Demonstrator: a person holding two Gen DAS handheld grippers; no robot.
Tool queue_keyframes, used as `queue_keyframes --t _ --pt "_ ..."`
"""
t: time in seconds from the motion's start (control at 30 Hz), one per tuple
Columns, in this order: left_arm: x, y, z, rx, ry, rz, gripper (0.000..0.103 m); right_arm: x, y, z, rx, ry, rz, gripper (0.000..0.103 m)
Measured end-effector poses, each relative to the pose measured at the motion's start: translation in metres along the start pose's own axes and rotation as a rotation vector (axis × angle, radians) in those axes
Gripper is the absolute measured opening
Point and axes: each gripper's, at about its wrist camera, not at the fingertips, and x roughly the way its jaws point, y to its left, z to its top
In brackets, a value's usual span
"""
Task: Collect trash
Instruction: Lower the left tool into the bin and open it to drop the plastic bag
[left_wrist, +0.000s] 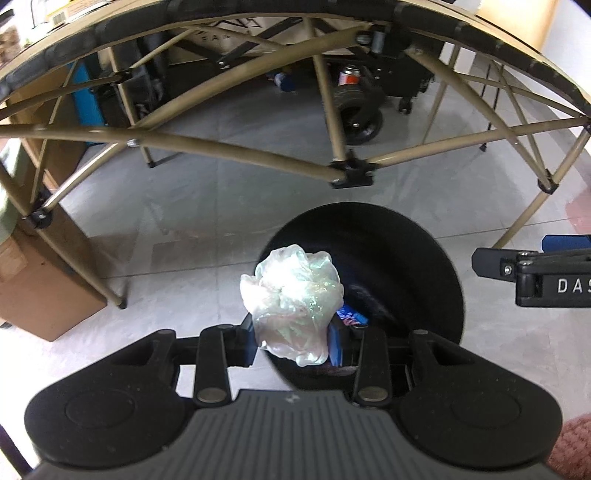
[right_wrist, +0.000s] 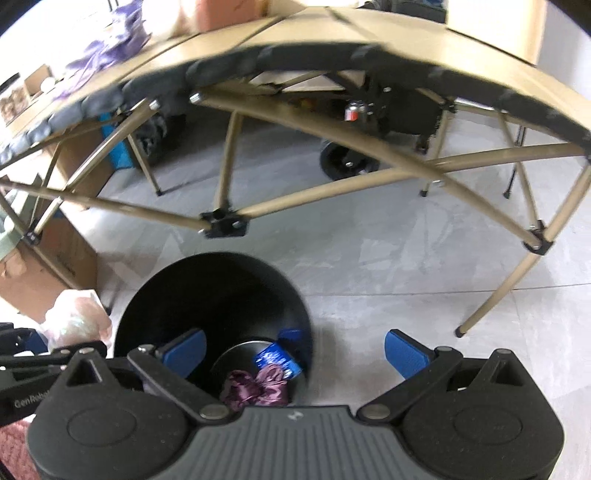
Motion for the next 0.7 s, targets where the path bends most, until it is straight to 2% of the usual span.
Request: queue_keyframes --t 0.33,0.7 --pt "0.015 -0.038 0.009 0.026 0.023 -0.054 0.036 -0.005 -0.050 0.003 0.102 -0.018 -0.053 0.103" --pt "0.030 -0.067 0.015 0.018 0.056 -0.052 0.036 -0.006 -0.071 0.002 0.143 -0.013 -0.084 0.103"
